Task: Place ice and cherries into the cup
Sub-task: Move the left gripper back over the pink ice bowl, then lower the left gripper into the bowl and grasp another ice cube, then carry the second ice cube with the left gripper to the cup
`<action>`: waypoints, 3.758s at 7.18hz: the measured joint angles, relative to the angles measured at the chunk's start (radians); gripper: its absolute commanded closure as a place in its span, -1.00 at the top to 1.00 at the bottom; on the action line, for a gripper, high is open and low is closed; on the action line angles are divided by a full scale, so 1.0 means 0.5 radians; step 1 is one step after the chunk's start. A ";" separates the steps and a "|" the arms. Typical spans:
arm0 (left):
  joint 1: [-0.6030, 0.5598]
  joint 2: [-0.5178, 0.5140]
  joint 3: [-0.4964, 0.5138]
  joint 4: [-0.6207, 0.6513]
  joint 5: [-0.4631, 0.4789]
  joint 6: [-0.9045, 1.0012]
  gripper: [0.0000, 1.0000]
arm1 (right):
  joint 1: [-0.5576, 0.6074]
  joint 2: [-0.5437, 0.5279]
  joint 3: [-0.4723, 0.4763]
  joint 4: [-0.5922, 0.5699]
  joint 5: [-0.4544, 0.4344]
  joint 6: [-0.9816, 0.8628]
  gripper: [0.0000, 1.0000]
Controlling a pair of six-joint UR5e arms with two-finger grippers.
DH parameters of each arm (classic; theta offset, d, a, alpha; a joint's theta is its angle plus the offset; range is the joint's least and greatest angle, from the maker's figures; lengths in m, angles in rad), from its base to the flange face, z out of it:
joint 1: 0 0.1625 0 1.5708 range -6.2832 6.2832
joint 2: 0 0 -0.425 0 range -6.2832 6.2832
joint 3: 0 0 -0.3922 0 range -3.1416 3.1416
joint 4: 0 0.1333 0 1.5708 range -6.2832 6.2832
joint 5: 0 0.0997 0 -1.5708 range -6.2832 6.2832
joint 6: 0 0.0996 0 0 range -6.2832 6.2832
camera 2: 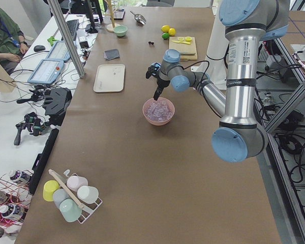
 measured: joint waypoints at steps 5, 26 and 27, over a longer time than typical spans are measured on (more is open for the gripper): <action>0.019 0.012 0.278 -0.236 0.000 0.012 0.96 | 0.000 0.003 0.002 0.000 0.000 0.000 1.00; 0.007 -0.195 0.169 -0.238 -0.015 -0.031 -1.00 | -0.001 0.006 0.007 0.000 -0.002 0.000 1.00; 0.005 -0.266 0.155 -0.240 -0.009 -0.089 -1.00 | -0.001 0.007 0.007 -0.002 -0.003 0.000 1.00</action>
